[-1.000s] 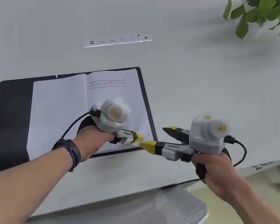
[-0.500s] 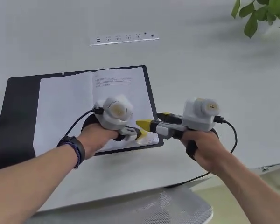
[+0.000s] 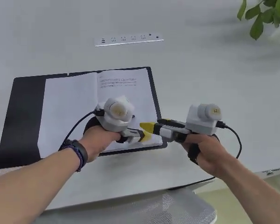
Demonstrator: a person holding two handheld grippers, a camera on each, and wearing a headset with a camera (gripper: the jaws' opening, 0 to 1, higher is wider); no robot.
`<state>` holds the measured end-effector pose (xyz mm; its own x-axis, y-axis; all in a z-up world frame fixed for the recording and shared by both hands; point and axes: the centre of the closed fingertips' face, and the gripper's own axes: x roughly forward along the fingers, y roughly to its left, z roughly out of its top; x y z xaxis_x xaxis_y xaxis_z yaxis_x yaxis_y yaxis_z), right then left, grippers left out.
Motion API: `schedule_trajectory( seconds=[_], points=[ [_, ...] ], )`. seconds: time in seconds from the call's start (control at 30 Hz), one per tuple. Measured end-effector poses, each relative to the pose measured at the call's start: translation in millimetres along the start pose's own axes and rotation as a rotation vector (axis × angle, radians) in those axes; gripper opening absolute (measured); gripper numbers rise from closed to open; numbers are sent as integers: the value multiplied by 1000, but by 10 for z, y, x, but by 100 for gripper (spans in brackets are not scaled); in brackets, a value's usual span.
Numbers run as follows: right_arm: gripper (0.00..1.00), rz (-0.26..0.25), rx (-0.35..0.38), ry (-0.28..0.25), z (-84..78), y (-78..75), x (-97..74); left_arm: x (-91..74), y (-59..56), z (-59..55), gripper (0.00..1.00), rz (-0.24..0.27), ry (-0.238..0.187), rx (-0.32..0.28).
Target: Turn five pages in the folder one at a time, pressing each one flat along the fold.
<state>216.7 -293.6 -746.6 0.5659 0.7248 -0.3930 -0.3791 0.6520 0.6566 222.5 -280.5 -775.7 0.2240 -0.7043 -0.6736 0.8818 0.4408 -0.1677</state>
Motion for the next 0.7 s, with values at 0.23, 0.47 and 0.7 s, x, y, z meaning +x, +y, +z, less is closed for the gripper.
schedule_trajectory(
  seconds=[0.23,0.47,0.7],
  points=[
    [48,5,28,-15,-3,16,-39,-185,22,-45,59,21,-39,-92],
    [28,37,29,-34,35,111,-39,-418,56,-51,60,59,-79,-122],
    [12,26,10,-27,23,177,8,-602,131,-87,60,97,-111,-147]
  ],
)
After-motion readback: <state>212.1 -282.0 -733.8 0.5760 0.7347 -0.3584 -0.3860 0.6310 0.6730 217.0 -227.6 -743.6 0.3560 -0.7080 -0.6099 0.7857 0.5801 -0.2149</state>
